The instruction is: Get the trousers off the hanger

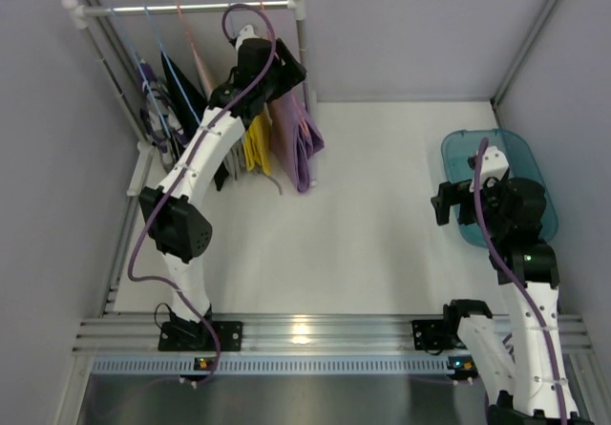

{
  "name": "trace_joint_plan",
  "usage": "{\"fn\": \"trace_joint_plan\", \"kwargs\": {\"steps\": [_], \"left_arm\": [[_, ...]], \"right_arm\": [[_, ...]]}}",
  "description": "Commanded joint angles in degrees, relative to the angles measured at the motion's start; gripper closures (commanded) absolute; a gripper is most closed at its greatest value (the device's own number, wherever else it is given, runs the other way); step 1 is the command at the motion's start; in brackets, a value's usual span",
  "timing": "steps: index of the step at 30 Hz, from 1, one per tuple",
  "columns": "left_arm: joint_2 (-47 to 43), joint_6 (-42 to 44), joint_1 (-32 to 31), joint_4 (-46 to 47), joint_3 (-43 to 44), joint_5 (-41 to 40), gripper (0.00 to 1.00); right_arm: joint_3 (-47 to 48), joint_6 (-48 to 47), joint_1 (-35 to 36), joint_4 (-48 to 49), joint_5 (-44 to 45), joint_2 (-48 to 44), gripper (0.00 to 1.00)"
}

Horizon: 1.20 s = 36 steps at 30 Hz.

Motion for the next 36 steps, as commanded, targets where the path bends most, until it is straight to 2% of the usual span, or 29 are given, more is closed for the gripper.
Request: {"fn": "trace_joint_plan", "kwargs": {"steps": [1, 4, 7, 11, 15, 18, 22, 36], "left_arm": [[1.7, -2.8, 0.0, 5.7, 3.3, -0.8, 0.26], [2.7, -3.4, 0.0, 6.8, 3.9, 0.0, 0.28], [3.2, -4.4, 0.0, 7.8, 4.4, 2.1, 0.33], [2.8, -4.8, 0.1, 9.2, 4.9, 5.2, 0.45], [1.4, -5.2, 0.3, 9.8, 5.1, 7.2, 0.67], [0.4, -4.6, 0.7, 10.1, 5.6, 7.8, 0.79], [-1.1, -3.2, 1.1, 10.3, 6.3, 9.6, 0.99], [-7.5, 0.2, 1.9, 17.1, 6.5, 12.1, 1.00]], "right_arm": [[2.8, -0.7, -0.7, 3.8, 0.0, -0.2, 0.00], [2.5, -0.9, -0.7, 3.7, 0.1, -0.5, 0.01], [2.3, -1.0, -0.7, 3.7, 0.2, -0.7, 0.01], [2.2, -0.9, -0.7, 3.6, 0.2, -0.9, 0.00], [2.2, -0.7, -0.7, 3.6, 0.0, -1.0, 0.00], [2.2, -0.6, -0.7, 3.6, -0.3, -1.2, 0.01], [2.2, -0.6, -0.7, 3.6, -0.4, -1.4, 0.00], [3.7, 0.1, -0.7, 4.8, -3.5, 0.1, 0.00]]}}
